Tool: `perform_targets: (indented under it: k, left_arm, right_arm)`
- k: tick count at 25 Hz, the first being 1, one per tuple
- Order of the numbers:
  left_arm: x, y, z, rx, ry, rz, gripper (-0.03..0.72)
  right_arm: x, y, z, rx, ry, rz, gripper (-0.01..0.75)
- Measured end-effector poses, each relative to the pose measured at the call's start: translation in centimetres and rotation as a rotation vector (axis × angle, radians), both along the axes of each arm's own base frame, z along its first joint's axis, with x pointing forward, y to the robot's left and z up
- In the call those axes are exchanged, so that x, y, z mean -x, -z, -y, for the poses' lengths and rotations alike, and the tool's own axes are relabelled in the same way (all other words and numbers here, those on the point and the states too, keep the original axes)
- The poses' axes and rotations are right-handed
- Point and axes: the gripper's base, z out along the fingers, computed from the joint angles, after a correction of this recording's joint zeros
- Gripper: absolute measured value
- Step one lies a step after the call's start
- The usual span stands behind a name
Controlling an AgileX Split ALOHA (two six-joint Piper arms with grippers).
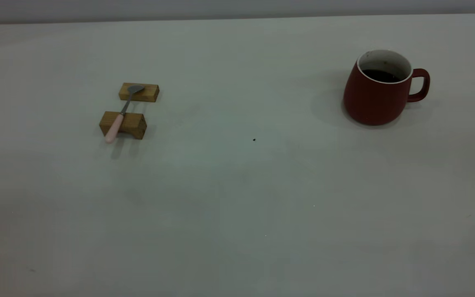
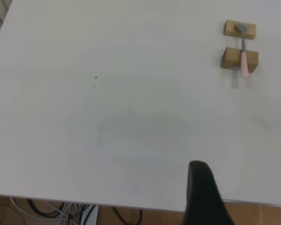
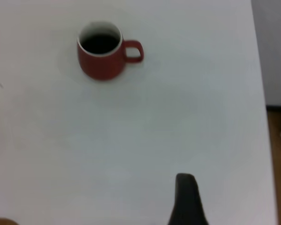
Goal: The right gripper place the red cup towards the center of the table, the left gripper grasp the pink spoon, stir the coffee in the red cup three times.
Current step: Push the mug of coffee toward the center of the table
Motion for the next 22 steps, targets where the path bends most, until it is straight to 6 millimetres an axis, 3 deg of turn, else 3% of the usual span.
perform_targets:
  k: [5,10,22]
  left_arm:
    - [0.0,0.0,0.0,0.000,0.000,0.000,0.509]
    - [0.0,0.0,0.0,-0.001,0.001,0.000,0.509]
    - [0.0,0.0,0.0,-0.001,0.001,0.000,0.509]
  right_arm:
    - [-8.2,0.0,0.0,0.148,-0.101,-0.161,0.585]
    - [-15.5,2.9,-0.5,0.218,-0.239,-0.244,0.589]
    - [-25.0,11.4,-2.9,0.267,-0.469,-0.342,0.591]
